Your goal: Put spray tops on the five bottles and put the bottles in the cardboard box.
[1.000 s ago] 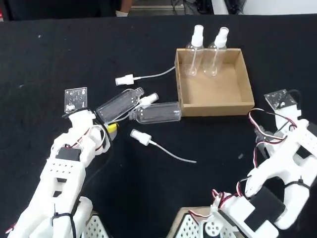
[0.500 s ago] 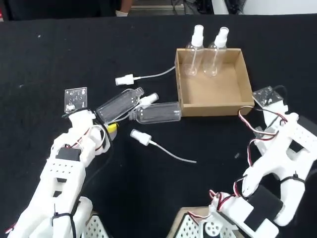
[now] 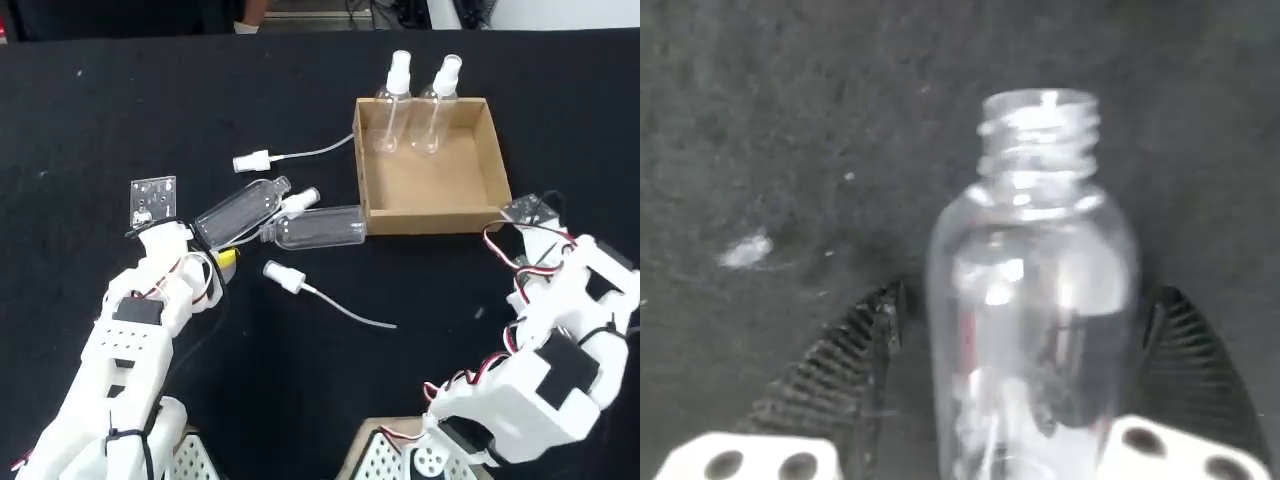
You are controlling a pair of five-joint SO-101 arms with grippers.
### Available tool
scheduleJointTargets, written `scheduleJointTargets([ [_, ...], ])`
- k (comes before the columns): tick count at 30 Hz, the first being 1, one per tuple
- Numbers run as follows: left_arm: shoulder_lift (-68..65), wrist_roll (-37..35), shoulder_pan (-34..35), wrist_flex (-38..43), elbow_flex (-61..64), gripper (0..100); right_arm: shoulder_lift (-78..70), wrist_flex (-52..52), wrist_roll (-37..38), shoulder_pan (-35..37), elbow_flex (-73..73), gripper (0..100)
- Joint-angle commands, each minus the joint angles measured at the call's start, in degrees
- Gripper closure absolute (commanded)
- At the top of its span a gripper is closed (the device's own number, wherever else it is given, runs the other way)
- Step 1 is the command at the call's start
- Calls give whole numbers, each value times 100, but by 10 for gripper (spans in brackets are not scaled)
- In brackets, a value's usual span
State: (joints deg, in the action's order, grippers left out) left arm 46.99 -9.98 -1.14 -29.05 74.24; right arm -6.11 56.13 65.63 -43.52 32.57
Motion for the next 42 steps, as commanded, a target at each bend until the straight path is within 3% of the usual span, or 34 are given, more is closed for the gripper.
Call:
scheduleJointTargets([
  [1,123,-9,66,-35,-75,758,-48,-97,62,-114,-558,797],
  [4,123,-9,66,-35,-75,758,22,-79,-325,-114,-822,995],
  [7,123,-9,66,-35,-75,758,338,105,-862,-281,-1086,982],
  [14,123,-9,22,-9,-75,758,1490,1618,-985,-255,-1244,988],
  [18,123,-9,-4,-70,-75,758,2308,2251,-1512,-97,-1253,988],
  [23,88,-123,-347,-624,-382,756,3442,2268,-2031,273,-1033,988],
  [27,70,-1257,-699,-791,-620,750,3978,2268,-2303,844,-602,988],
  [31,62,-2066,-1640,-800,-602,680,4119,2268,-2567,1178,-312,988],
  [34,53,-2198,-2281,-747,-602,681,4110,2268,-2541,1187,-277,988],
  [42,-695,-2215,-2378,220,-611,682,4145,1811,-2532,1204,-13,988],
])
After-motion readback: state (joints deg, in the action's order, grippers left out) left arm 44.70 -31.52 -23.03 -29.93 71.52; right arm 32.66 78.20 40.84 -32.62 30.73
